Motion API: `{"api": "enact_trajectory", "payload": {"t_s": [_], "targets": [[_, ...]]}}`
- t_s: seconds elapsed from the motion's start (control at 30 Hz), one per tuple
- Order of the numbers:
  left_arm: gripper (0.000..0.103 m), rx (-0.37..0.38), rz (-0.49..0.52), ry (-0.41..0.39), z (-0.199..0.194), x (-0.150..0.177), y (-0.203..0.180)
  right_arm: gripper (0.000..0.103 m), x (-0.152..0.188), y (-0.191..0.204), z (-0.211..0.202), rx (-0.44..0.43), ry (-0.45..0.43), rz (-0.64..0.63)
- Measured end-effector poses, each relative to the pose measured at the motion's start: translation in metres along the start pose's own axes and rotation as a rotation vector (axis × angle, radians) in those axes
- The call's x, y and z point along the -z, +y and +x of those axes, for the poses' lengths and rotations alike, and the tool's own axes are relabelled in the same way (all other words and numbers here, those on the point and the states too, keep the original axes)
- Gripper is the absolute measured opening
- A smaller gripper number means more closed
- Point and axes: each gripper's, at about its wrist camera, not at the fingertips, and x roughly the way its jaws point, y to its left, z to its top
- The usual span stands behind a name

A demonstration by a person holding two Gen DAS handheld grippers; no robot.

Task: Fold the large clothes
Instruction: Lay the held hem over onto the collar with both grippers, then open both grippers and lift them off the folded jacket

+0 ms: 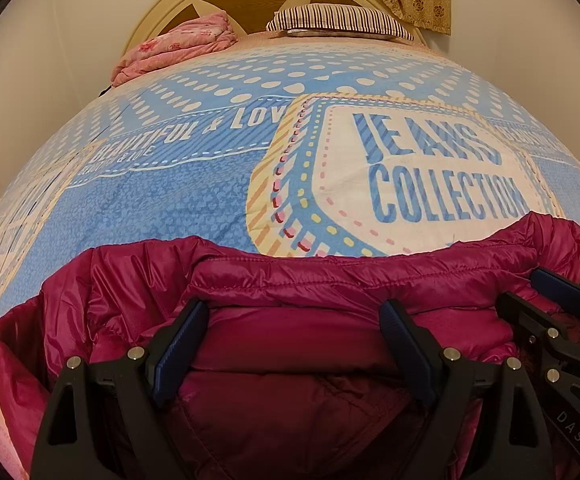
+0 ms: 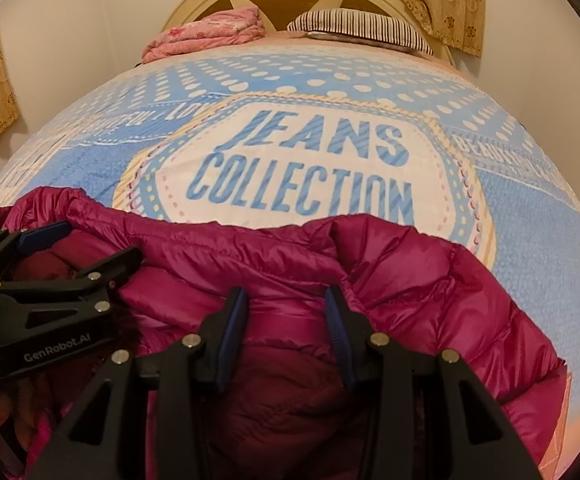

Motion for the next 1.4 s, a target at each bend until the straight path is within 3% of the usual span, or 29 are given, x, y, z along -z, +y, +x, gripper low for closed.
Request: {"api": "enact_trajectory", "payload": {"t_s": [0.77, 0.87, 0.93, 0.97, 1.03, 1.1, 1.23, 1.4], "targets": [[0.091, -0.036, 0.028, -0.001, 0.003, -0.001, -0.007, 0.045, -0.001, 0.004, 0.002, 0.037, 0.008, -0.029], [0.091, 0.017, 0.030, 0.037, 0.000, -0.007, 0.004, 0.045, -0.004, 0.004, 0.001, 0.032, 0.020, -0.047], [0.091, 0.016, 0.009, 0.029, -0.018, -0.010, 0.018, 0.053, -0.007, 0.000, -0.008, 0.012, 0.031, -0.075], [0.091, -0.004, -0.008, 0.004, -0.035, -0.010, 0.028, 0.064, -0.007, -0.004, -0.018, 0.023, 0.019, -0.075], [0.091, -0.010, -0.028, -0.018, -0.062, -0.005, 0.046, 0.073, -0.004, -0.015, -0.044, 0.057, -0.034, -0.058], [0.091, 0.005, -0.039, -0.029, -0.095, 0.014, 0.072, 0.079, 0.003, -0.027, -0.071, 0.056, -0.064, -0.041], [0.091, -0.003, -0.040, -0.043, -0.146, 0.070, 0.106, 0.084, 0.044, -0.049, -0.117, 0.008, -0.040, 0.011], [0.091, 0.000, -0.022, -0.005, -0.192, 0.168, 0.128, 0.084, 0.133, -0.069, -0.166, -0.005, 0.033, 0.043]]}}
